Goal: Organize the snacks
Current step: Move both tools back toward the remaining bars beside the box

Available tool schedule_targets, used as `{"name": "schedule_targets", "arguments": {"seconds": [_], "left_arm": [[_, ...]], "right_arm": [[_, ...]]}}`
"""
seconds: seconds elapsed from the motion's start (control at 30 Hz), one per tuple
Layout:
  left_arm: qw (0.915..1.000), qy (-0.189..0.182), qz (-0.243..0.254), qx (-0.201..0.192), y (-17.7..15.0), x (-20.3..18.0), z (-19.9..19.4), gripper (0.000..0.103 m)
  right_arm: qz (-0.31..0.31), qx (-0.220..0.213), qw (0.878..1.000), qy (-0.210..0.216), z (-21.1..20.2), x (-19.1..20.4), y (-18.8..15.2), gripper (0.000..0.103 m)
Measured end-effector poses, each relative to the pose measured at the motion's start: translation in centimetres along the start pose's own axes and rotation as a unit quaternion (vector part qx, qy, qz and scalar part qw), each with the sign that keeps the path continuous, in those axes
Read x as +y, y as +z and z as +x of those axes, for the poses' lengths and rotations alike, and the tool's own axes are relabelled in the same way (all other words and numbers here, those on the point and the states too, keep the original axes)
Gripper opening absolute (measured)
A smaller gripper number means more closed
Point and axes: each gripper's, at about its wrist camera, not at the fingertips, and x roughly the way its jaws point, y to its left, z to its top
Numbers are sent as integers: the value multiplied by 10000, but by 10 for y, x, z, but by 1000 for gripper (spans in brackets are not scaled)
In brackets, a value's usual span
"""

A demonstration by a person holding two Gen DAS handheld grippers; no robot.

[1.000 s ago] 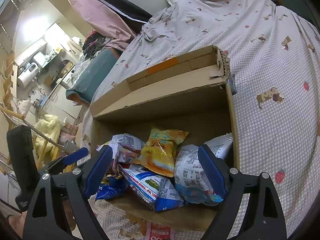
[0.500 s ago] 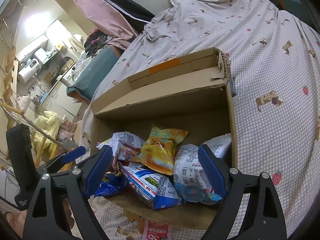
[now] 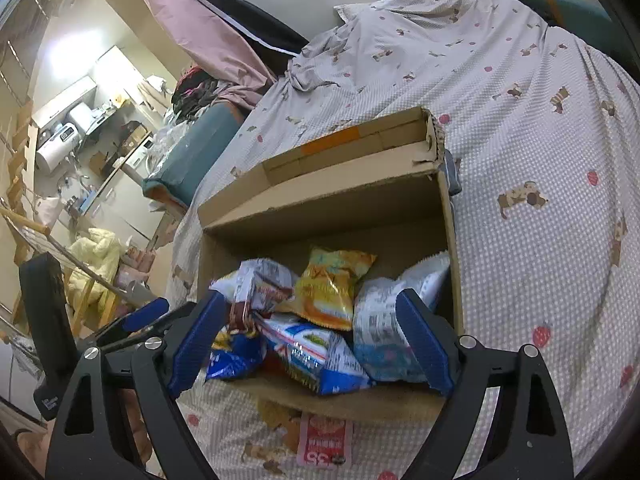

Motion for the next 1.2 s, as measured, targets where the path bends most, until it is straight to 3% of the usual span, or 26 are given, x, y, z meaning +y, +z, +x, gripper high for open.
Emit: {"name": "schedule_targets", "arguments": {"seconds": [0.23, 0.7, 0.77, 0.8, 1.07, 1.2], "left_arm": [[9990, 181, 289, -272, -14, -8, -25, 79], [9998, -43, -34, -166, -58, 2, -64, 82], [9999, -32, -88, -108, -66, 5, -67, 95], [9999, -34, -61, -92, -70, 4, -68, 96], [9997, 51, 38, 252, -99, 5, -69, 96], [9987, 176, -11, 488, -107, 9, -60, 96]], "right_arm": [[-183, 47, 9997, -143, -19, 8, -21, 90], [-96, 440, 9985, -326, -49, 5, -79, 90], [-27, 558, 9977, -384, -51, 2, -88, 90], [-4, 607, 9974, -384, -51, 1, -93, 90], [397, 1274, 9901, -439, -49, -19, -137, 90], [512, 1927, 9780, -610, -31, -31, -159, 90]]}}
